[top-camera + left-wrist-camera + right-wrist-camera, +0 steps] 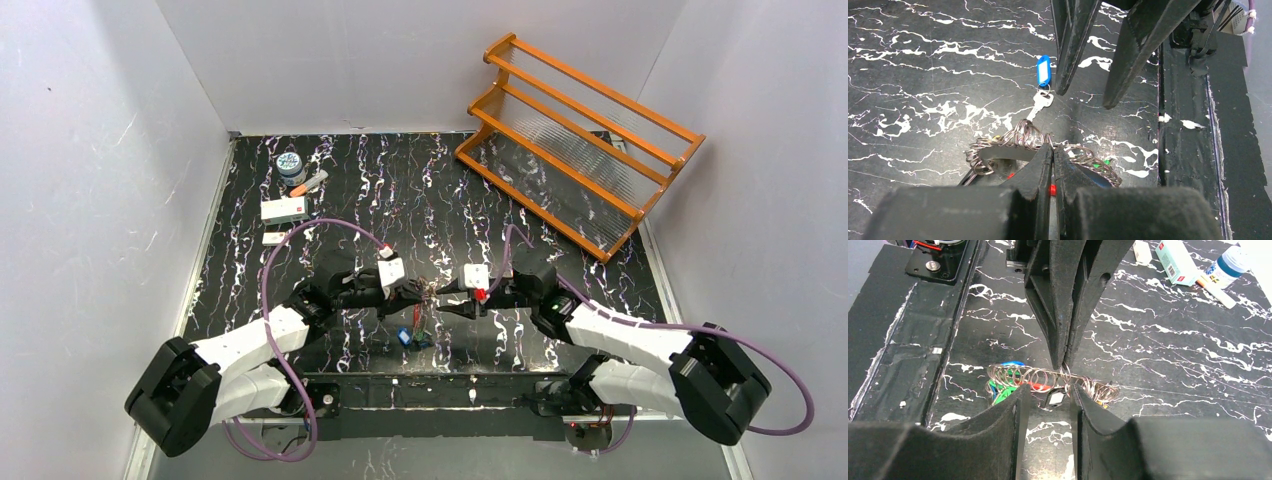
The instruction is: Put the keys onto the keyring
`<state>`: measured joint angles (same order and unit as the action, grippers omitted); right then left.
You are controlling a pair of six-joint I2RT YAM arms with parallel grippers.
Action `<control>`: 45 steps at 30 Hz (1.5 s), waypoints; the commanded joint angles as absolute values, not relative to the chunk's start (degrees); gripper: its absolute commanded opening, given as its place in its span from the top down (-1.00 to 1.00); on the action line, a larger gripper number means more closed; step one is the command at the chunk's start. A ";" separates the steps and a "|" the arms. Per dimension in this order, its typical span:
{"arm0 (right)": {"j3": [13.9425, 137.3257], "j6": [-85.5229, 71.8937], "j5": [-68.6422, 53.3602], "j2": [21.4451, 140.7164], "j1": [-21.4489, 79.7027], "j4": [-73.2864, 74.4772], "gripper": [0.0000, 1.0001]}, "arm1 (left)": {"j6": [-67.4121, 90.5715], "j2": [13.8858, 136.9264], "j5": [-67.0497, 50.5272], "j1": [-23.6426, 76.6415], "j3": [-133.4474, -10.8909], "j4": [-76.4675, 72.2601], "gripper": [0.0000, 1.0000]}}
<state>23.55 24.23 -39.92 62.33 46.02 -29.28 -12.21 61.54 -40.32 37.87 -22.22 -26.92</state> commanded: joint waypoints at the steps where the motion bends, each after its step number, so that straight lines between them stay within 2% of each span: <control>1: 26.52 23.99 -40.97 64.51 46.14 -34.52 0.17 | -12.75 61.60 -42.28 38.47 -22.59 -27.98 1.00; 5: 27.83 23.59 -40.99 67.46 46.14 -34.75 0.23 | -12.70 61.63 -42.09 38.64 -22.59 -28.03 1.00; 20: 30.45 24.11 -42.33 74.21 46.14 -35.52 0.22 | -12.02 62.31 -41.58 39.54 -23.03 -27.95 1.00; 30: 32.16 29.41 -44.51 76.68 46.14 -29.47 0.30 | -11.95 62.49 -40.84 39.80 -23.03 -27.87 1.00; 38: 32.70 30.87 -44.43 77.46 46.14 -28.17 0.65 | -12.13 62.58 -40.53 39.98 -23.03 -27.86 1.00; 41: 32.97 31.17 -44.13 77.73 46.14 -27.91 0.93 | -12.11 62.66 -40.45 39.99 -23.03 -27.86 1.00; 45: 34.14 32.64 -43.24 77.79 46.14 -24.48 0.97 | -12.30 62.47 -39.08 40.08 -23.01 -27.63 1.00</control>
